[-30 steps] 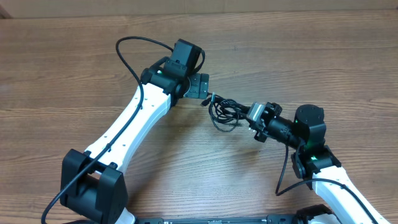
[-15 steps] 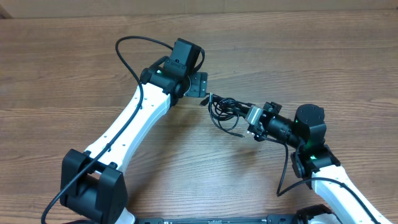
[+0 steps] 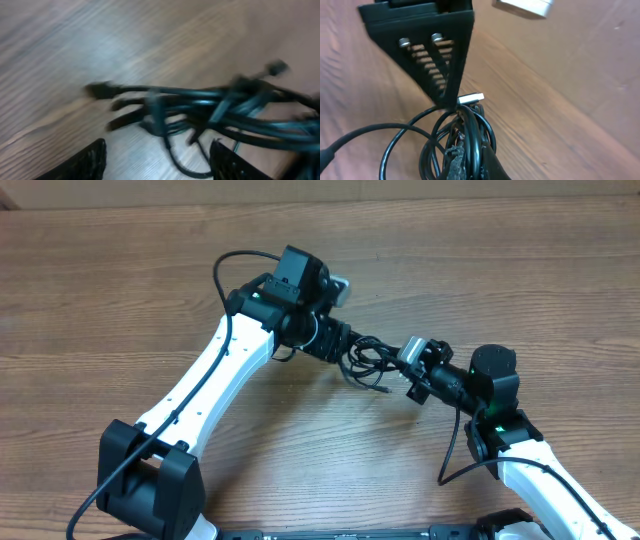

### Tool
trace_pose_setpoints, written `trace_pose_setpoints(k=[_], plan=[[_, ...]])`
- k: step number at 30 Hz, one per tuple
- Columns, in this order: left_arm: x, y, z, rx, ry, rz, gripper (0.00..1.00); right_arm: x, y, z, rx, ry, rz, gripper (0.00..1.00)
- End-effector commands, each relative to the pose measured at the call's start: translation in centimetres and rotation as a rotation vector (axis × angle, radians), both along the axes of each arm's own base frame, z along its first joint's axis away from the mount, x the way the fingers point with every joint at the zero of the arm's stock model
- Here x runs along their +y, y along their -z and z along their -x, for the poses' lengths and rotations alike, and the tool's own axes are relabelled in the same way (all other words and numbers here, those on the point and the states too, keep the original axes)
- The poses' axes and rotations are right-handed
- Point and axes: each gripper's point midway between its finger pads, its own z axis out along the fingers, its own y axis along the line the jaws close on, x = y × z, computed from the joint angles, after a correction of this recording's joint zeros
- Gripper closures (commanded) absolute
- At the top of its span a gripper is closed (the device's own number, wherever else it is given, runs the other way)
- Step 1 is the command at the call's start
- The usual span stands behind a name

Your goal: Untangle cables

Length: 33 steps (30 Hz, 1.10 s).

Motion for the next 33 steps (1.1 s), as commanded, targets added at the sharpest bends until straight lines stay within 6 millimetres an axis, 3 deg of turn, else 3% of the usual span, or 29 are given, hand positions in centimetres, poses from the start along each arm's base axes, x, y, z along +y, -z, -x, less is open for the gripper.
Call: trace_pose_setpoints(k=[1, 4, 12, 15, 21, 29, 33], plan=[[-1.1, -1.3, 1.5, -0.078, 0.254, 0.058, 0.29, 1.1, -1.3, 0.9, 0.065, -0.065, -0.086, 0.96], [-0.8, -1.1, 2.1, -0.117, 0.363, 0.033, 0.29, 0.5, -0.4, 0.5, 0.174, 0.004, -0.12, 0.96], [-1.4, -1.7, 1.5, -0.19, 0.422, 0.057, 0.28, -1.4, 0.0, -0.7, 0.331, 0.138, -0.233, 0.96], [-2.8, -3.0, 2.8, -0.232, 0.551, 0.163, 0.35, -2.4, 0.0, -1.2, 0.382, 0.187, -0.278, 0.96], [-3.4, -5.4, 3.8, -0.336, 0.668, 0.229, 0.34, -3.2, 0.4, -1.3, 0.431, 0.222, -0.304, 0.96], [-3.1, -5.1, 5.2, -0.414, 0.833, 0.178, 0.23, -2.2, -0.3, -0.4, 0.433, 0.132, -0.322, 0.96], [-3.0, -4.9, 5.0, -0.455, 0.874, 0.144, 0.08, -1.7, -0.7, 0.2, 0.436, 0.082, -0.33, 0.96]])
